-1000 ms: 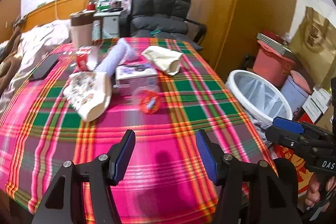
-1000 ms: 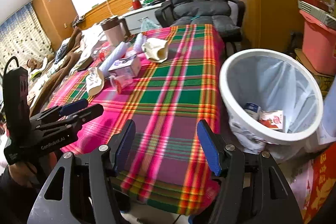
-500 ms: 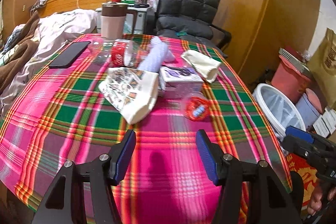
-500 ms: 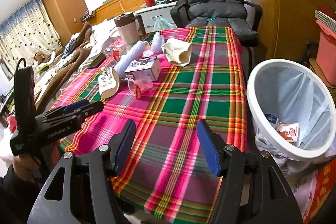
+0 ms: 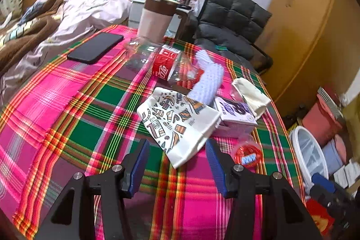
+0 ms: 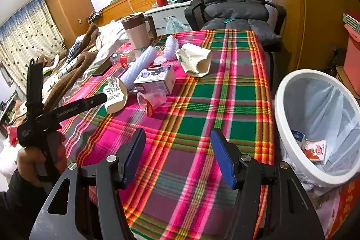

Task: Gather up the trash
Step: 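Grasp the doodle-printed paper bag with the left tool while the right tool grasps the clear plastic cup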

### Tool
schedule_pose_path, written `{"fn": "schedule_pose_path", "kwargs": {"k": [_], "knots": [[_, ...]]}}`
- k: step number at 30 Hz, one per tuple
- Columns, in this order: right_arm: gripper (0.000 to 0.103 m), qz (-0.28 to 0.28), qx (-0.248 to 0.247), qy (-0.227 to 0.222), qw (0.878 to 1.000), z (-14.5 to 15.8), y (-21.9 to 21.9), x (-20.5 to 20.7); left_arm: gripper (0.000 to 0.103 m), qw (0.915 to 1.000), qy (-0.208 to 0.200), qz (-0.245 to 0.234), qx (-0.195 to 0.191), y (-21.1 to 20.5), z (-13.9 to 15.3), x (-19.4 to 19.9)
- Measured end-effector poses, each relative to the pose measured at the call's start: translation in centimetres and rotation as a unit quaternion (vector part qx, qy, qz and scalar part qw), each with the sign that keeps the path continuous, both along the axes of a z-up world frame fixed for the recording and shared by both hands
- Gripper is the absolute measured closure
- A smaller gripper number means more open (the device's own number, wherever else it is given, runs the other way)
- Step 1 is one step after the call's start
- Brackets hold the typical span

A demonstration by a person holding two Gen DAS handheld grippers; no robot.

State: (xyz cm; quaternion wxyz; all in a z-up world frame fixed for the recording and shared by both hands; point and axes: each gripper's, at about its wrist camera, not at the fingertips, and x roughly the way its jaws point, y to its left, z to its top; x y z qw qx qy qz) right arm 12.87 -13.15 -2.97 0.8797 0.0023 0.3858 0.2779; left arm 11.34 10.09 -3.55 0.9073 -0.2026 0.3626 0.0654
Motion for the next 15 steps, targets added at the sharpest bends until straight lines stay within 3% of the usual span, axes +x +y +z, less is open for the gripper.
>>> {"fn": "schedule_pose_path", "kwargs": {"k": [9,15], "knots": [[0.041,0.004,-0.004,0.011,1.0,-0.6,0.5,0.6,0.052,0.9986,0.024,0.003,-0.046,0.8,-2.1,2.4],[0.041,0.004,-0.006,0.016,1.0,-0.7,1.0,1.2,0.081,0.9981,0.017,-0.009,-0.059,0.8,-2.4,2.7]]}}
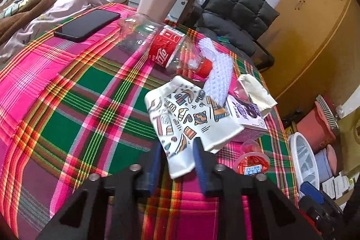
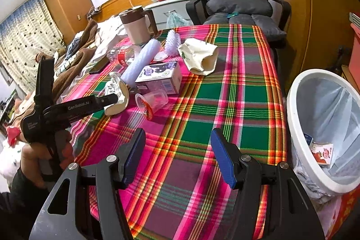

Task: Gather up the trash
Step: 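Grasp the doodle-printed paper bag with the left tool while the right tool grasps the clear plastic cup, then carry the paper bag and plastic cup in both tools over the trash bin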

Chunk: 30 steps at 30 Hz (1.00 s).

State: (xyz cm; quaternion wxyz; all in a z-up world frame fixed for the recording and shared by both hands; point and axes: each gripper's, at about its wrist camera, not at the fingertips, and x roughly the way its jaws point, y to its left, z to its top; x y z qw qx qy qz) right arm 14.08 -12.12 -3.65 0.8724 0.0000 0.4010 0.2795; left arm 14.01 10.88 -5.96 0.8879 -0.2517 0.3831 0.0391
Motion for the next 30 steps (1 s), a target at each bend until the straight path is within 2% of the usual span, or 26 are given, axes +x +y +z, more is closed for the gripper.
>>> {"fn": "schedule_pose_path", "kwargs": {"k": [3,5,11,16,22,26,30], "knots": [[0.043,0.006,-0.003,-0.002,1.0,0.1,0.7,0.2,0.084,0.9999,-0.01,-0.005,0.006,-0.1,0.3,-0.5],[0.05,0.013,-0.006,-0.001,1.0,0.0,1.3,0.4,0.085,0.9999,-0.013,-0.008,0.006,0.1,0.5,-0.9],[0.051,0.034,-0.01,-0.002,0.999,-0.2,3.3,0.8,0.086,0.9993,-0.021,-0.009,0.029,0.5,1.1,-2.7],[0.056,0.048,-0.02,-0.001,0.999,-0.7,4.9,1.5,0.086,0.9993,-0.017,-0.013,0.03,1.2,0.9,-3.5],[0.069,0.051,-0.043,-0.003,0.998,-1.4,6.2,2.5,0.086,0.9993,-0.019,-0.019,0.028,1.5,0.8,-3.8],[0.088,0.048,-0.054,-0.001,0.997,-1.9,6.3,2.8,0.086,0.9991,-0.02,-0.026,0.029,1.3,0.8,-3.8],[0.089,0.047,-0.05,-0.007,0.998,-1.5,5.8,2.4,0.086,0.9989,-0.022,-0.03,0.03,1.1,0.9,-3.9]]}}
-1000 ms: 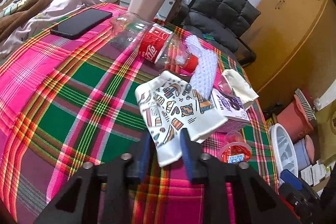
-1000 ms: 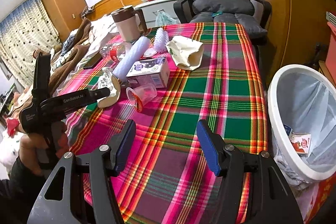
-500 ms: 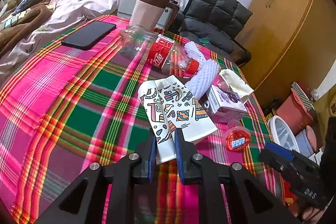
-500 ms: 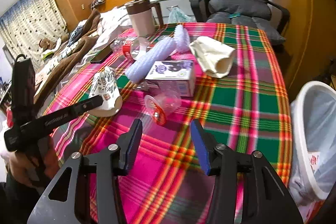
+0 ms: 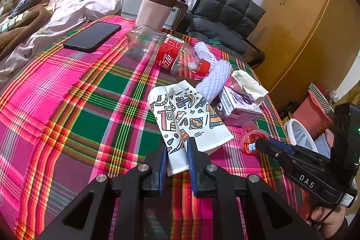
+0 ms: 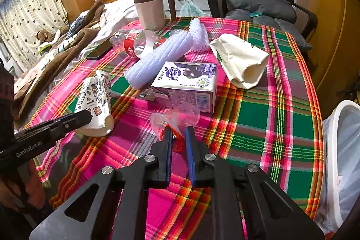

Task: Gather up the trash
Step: 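Carry the paper bag and plastic cup in both tools over the trash bin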

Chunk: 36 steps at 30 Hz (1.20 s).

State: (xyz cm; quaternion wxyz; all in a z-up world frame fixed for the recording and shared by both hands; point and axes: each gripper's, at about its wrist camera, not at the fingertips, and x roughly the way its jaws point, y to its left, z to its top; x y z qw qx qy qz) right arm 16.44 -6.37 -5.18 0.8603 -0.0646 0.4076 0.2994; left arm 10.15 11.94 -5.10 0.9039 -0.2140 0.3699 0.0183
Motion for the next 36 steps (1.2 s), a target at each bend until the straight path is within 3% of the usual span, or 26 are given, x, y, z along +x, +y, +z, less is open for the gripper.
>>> {"fn": "schedule_pose_path", "kwargs": {"k": [36], "knots": [[0.089,-0.075,0.055,-0.036,0.995,3.6,-7.2,-4.6,0.086,0.9938,-0.014,-0.094,0.059,-10.3,3.8,-3.3]]}}
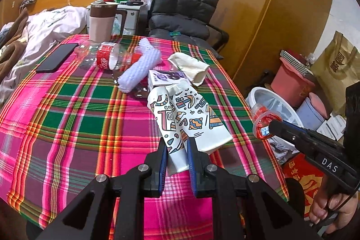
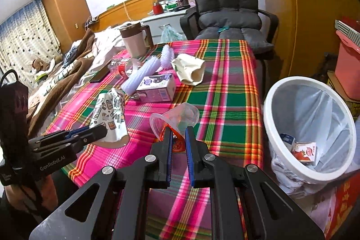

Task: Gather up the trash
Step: 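Carry the paper bag and plastic cup in both tools over the trash bin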

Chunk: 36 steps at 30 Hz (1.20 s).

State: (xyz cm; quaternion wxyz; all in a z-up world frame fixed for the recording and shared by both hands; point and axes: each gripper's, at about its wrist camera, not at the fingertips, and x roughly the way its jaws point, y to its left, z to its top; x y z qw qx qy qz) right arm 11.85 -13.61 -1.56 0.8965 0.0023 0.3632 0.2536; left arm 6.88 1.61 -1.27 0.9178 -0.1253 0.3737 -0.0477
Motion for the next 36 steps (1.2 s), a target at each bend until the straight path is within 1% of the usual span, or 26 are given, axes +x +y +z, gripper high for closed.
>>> {"fn": "schedule_pose_path", "kwargs": {"k": [11,18,36], "knots": [[0.089,-0.022,0.011,-0.003,1.0,-0.1,-2.0,-0.3,0.086,0.9998,0.004,-0.018,0.009,-1.9,0.1,0.6],[0.089,-0.052,0.018,0.0,0.998,-0.3,-4.4,0.1,0.086,0.9992,0.008,-0.037,0.012,-3.5,0.1,1.6],[0.089,-0.139,0.033,0.009,0.99,-0.9,-11.7,0.7,0.086,0.9934,0.006,-0.113,0.021,-10.8,0.7,5.6]]}}
